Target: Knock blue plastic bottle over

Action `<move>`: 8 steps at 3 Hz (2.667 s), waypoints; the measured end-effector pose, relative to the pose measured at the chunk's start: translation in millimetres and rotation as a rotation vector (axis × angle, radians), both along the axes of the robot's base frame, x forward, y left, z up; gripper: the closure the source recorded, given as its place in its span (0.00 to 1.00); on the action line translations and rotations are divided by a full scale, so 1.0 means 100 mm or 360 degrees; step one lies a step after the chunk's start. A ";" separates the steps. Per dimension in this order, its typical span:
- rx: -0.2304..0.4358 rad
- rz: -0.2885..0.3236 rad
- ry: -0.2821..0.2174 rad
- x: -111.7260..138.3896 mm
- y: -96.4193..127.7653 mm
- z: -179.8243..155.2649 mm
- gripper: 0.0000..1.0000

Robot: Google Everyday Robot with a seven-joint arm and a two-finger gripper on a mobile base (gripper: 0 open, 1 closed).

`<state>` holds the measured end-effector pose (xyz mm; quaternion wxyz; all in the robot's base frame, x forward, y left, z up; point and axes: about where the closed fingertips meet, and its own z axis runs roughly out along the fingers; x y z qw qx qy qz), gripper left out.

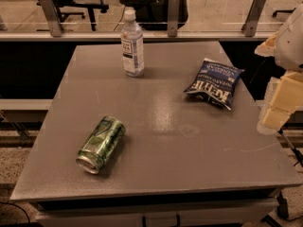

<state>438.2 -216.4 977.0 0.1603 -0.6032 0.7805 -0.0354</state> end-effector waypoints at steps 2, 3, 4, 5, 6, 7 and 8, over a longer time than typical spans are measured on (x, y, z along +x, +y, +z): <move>0.0041 -0.0023 -0.0082 0.31 0.09 0.01 0.00; 0.0112 -0.0046 -0.0145 0.75 0.22 0.00 0.00; 0.0225 -0.0043 -0.0191 1.17 0.43 -0.01 0.00; 0.0351 -0.0039 -0.0229 1.51 0.67 -0.04 0.00; 0.0488 -0.0062 -0.0270 1.87 0.96 -0.09 0.00; 0.0607 -0.0096 -0.0287 2.18 1.18 -0.15 0.00; 0.0710 -0.0127 -0.0280 2.42 1.36 -0.18 0.00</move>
Offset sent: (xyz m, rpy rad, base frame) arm 0.0675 0.0186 -0.0013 0.0568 -0.0936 -0.0320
